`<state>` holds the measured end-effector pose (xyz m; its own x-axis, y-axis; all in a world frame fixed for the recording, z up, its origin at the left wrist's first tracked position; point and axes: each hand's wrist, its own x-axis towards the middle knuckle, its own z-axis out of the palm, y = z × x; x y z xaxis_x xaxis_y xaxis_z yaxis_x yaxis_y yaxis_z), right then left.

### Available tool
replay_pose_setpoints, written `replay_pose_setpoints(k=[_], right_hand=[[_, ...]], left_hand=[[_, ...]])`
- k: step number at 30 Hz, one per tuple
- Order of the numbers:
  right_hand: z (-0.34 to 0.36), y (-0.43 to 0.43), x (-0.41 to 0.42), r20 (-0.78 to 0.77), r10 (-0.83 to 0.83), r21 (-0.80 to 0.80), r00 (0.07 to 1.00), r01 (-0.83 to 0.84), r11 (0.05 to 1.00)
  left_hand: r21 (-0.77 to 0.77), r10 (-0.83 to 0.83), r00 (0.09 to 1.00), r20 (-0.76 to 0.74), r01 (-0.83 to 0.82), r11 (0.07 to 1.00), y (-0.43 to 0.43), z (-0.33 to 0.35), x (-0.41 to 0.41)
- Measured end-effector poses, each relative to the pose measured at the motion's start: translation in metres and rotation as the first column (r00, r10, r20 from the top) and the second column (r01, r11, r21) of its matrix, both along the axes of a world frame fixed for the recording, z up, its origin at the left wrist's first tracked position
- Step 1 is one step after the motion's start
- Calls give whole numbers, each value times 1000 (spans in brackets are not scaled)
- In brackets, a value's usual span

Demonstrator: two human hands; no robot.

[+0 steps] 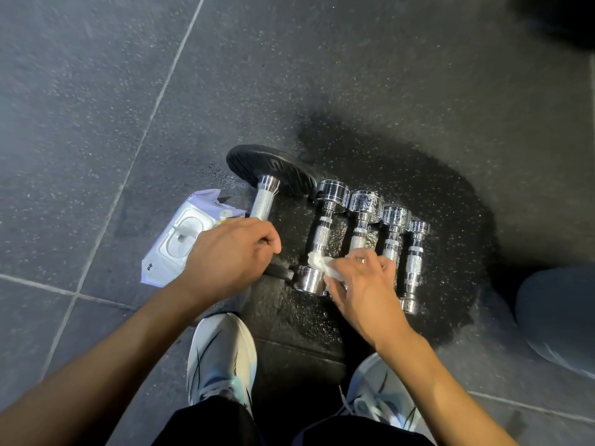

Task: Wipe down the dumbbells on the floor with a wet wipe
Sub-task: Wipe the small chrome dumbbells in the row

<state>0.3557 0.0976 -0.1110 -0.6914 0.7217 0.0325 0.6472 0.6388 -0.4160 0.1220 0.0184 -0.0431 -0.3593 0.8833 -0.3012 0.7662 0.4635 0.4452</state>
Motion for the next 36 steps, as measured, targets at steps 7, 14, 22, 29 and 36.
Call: replay_pose_setpoints(k=[7,14,22,29,36], right_hand=[[18,-34,7,136,43,-20,990,-40,999],[13,-38,11,152,56,23,987,-60,998],[19,-20,-15,170,6,47,985,-15,999],[17,-28,-8,55,110,-16,992,-109,994],[8,-1,-22,28,182,-90,983,-179,980]], left_hand=[[0,6,1000,-3,-6,1000,0,-1,0],[-26,39,999,-14,-39,999,2,1,1],[-15,8,1000,-16,-8,1000,0,-1,-2],[-19,-2,999,-34,1,1000,0,-2,-1],[-12,-22,999,-31,21,1000,-2,-5,-3]])
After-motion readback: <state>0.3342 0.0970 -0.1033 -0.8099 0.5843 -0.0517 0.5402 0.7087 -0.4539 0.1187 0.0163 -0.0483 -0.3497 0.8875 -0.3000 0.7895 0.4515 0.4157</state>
